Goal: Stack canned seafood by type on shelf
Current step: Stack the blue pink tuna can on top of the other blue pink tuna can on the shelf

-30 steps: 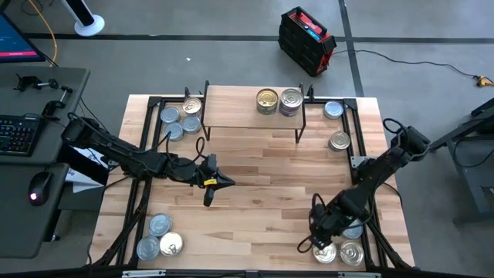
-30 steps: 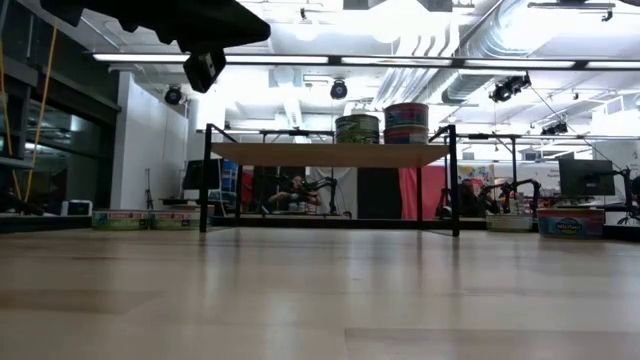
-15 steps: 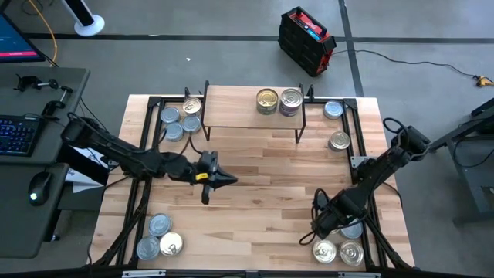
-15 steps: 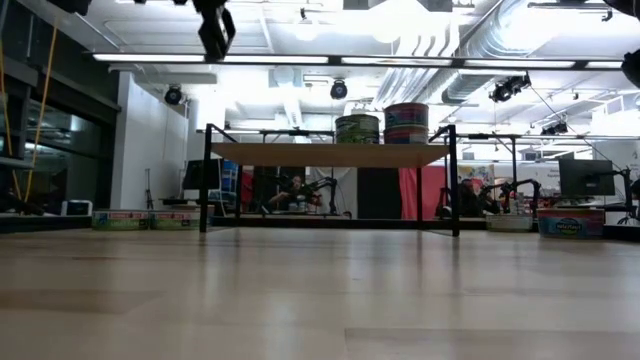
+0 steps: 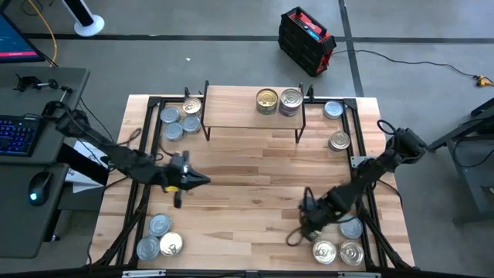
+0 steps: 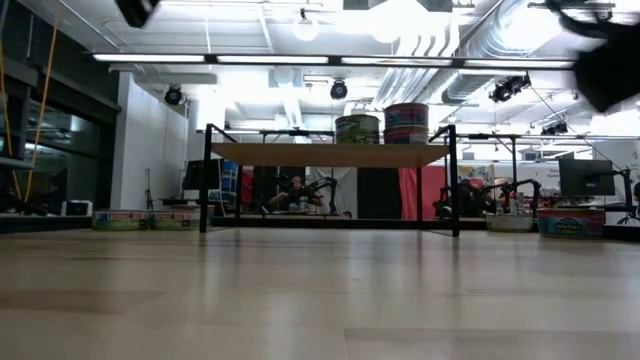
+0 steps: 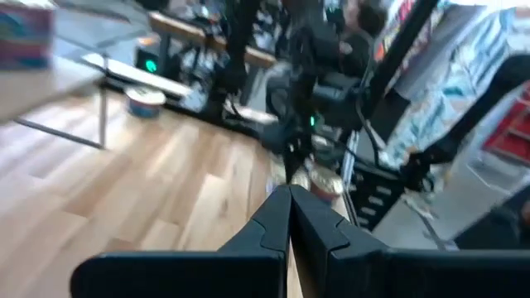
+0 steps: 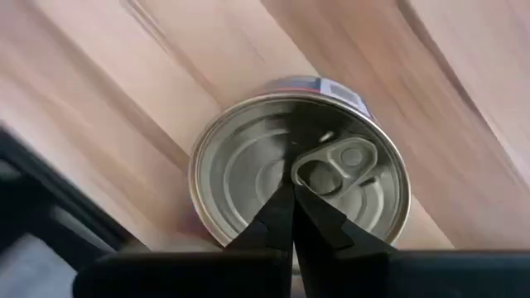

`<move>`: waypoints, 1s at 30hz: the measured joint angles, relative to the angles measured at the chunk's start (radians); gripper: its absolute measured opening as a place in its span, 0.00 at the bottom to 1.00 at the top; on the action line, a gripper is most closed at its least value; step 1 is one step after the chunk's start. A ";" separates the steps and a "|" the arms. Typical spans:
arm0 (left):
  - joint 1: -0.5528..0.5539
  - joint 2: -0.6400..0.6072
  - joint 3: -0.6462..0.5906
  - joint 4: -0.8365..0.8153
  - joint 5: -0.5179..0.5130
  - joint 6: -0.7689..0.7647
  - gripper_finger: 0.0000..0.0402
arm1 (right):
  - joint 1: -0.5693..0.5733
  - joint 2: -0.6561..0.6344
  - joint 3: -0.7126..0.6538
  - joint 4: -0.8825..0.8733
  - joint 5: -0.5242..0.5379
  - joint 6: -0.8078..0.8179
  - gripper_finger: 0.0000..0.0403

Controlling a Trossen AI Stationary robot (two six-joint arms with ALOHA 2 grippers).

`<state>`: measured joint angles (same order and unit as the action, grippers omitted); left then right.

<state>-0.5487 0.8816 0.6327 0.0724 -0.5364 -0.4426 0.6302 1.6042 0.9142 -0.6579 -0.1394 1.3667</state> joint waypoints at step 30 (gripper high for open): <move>0.053 0.481 0.000 0.023 0.040 0.220 0.00 | -0.386 0.318 0.496 0.121 0.089 -0.876 0.00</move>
<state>-0.4953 1.3625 0.6327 0.0956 -0.4965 -0.2229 0.2443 1.9223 1.4103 -0.5368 -0.0506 0.4904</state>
